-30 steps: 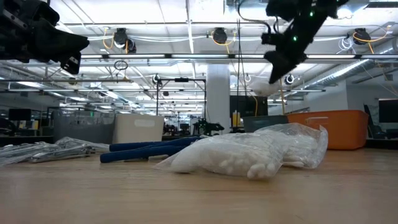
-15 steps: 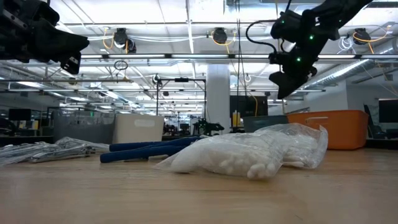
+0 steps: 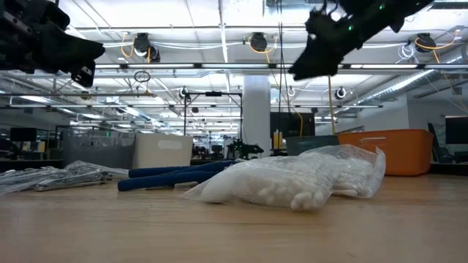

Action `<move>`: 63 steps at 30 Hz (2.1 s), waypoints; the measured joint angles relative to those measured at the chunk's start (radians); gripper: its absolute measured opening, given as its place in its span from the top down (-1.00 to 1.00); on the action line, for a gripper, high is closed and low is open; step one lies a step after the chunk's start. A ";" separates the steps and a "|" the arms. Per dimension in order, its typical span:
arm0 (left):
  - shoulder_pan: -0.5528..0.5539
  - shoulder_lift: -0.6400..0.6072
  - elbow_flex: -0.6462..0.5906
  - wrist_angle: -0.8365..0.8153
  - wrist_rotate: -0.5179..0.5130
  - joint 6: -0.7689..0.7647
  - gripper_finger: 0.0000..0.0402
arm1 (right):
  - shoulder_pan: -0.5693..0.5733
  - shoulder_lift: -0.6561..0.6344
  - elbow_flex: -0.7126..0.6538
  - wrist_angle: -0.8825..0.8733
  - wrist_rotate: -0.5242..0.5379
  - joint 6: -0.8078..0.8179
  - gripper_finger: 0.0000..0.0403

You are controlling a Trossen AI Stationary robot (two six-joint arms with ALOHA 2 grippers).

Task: Pick & Place Travel size toiletries
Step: Put the right cotton pack into the green bin

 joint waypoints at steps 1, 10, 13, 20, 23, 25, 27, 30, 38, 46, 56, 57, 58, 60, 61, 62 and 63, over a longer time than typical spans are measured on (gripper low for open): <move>0.000 0.000 0.000 0.000 0.000 0.000 0.93 | 0.038 -0.001 0.000 0.012 -0.011 0.000 -0.10; 0.000 0.000 0.000 0.000 0.000 0.000 0.93 | 0.455 0.080 -0.001 -0.006 0.040 0.260 -0.14; 0.000 0.000 0.000 0.000 0.000 0.000 0.93 | 0.545 0.139 -0.001 -0.042 0.034 0.433 -0.13; 0.000 0.000 0.000 -0.001 0.000 0.000 0.93 | 0.631 0.257 -0.014 -0.076 -0.019 0.713 -0.11; 0.000 0.000 0.000 0.000 0.000 0.000 0.93 | 0.637 0.290 -0.040 -0.051 -0.018 0.760 -0.12; 0.000 0.000 0.000 0.000 0.000 0.000 0.93 | 0.632 0.304 -0.061 -0.046 -0.019 0.784 -0.12; 0.000 0.000 0.000 0.000 0.000 0.000 0.93 | 0.621 0.307 -0.091 -0.012 -0.024 0.802 -0.12; 0.000 0.000 0.000 0.000 0.000 0.000 0.93 | 0.600 0.307 -0.138 0.075 -0.070 0.827 -0.12; 0.000 0.000 0.000 0.000 0.000 0.000 0.93 | 0.583 0.307 -0.258 0.264 -0.119 0.837 -0.09; 0.000 0.000 0.000 0.000 0.000 0.000 0.93 | 0.584 0.307 -0.291 0.337 -0.087 0.863 -0.09; 0.000 0.000 0.000 0.000 0.000 0.000 0.93 | 0.590 0.402 -0.290 0.463 -0.098 0.848 -0.09; 0.000 0.000 0.000 0.000 0.000 0.000 0.93 | 0.590 0.417 -0.290 0.467 -0.101 0.858 -0.09; 0.000 0.000 0.000 0.000 0.000 0.000 0.93 | 0.590 0.429 -0.290 0.478 -0.108 0.863 -0.09; 0.000 0.000 0.000 0.000 0.000 0.000 0.93 | 0.590 0.446 -0.290 0.508 -0.123 0.866 -0.09; 0.000 0.000 0.000 0.000 0.000 0.000 0.93 | 0.591 0.450 -0.290 0.519 -0.123 0.865 -0.09; 0.000 0.000 0.000 0.000 0.000 0.000 0.93 | 0.591 0.450 -0.290 0.520 -0.122 0.861 -0.08; 0.000 0.000 0.000 0.000 0.000 0.000 0.93 | 0.591 0.449 -0.290 0.521 -0.122 0.859 -0.08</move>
